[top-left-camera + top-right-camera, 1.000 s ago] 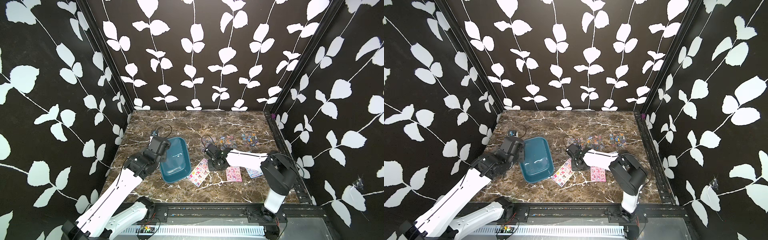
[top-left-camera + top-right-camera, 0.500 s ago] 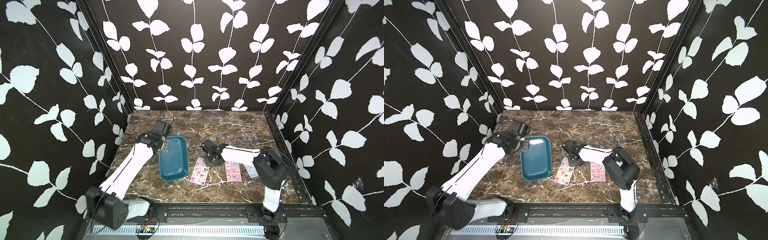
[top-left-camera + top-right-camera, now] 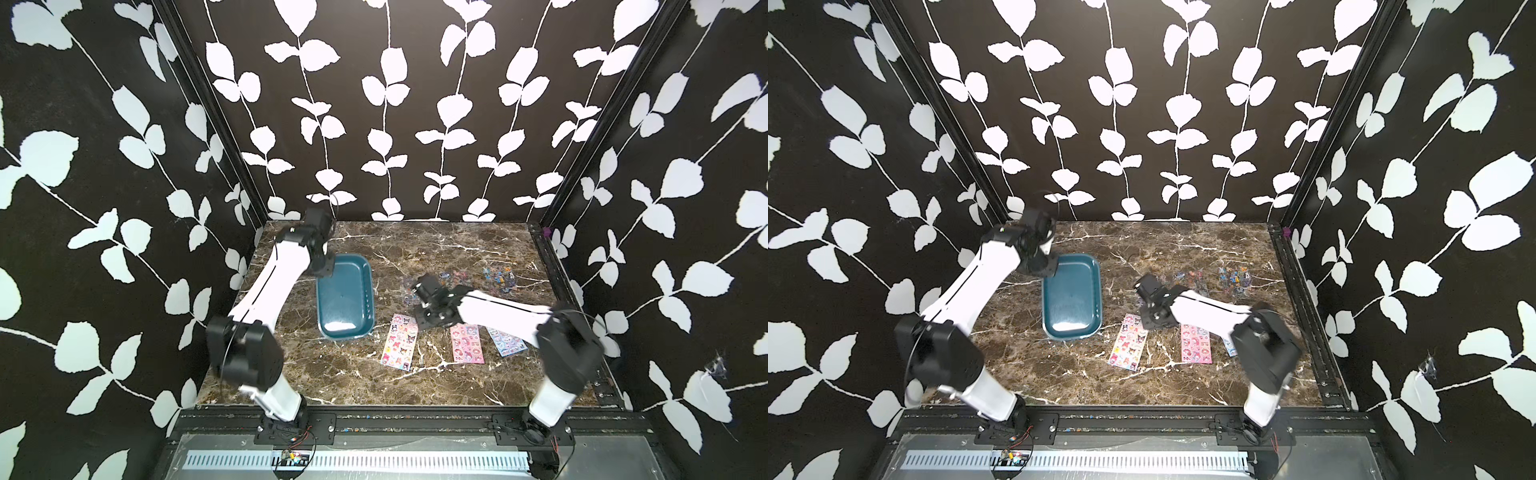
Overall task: Take the stickers out of the storage box
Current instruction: Place the storage box at the center of the board.
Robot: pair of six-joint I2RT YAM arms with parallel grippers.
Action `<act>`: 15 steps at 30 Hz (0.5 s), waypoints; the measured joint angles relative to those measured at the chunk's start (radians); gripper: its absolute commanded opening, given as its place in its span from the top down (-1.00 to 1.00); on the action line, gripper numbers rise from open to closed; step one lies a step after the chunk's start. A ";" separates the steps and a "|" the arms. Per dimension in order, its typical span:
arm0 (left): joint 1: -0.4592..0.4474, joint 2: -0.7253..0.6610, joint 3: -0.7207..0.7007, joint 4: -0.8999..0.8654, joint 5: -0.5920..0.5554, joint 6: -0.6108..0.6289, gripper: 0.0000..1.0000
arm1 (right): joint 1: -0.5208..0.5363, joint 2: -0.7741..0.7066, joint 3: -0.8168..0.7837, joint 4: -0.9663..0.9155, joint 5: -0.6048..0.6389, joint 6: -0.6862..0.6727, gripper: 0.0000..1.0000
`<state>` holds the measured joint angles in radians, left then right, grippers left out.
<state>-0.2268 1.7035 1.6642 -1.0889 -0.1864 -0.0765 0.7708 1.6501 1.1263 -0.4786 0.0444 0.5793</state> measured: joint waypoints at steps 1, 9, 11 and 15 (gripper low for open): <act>0.002 0.057 0.064 -0.025 0.011 0.010 1.00 | -0.020 -0.052 -0.014 0.008 -0.007 0.007 0.39; 0.013 0.335 0.202 -0.096 0.068 0.050 1.00 | -0.174 -0.354 -0.166 0.020 0.022 0.042 0.24; 0.014 0.364 0.202 -0.103 0.080 0.051 1.00 | -0.207 -0.411 -0.202 0.009 0.028 0.047 0.22; 0.015 0.420 0.237 -0.124 0.084 0.051 1.00 | -0.274 -0.511 -0.243 -0.019 0.032 0.050 0.20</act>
<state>-0.2115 2.1239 1.9007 -1.2133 -0.1020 -0.0257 0.4965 1.1393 0.8829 -0.4973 0.0761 0.6292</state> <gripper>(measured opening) 0.102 0.398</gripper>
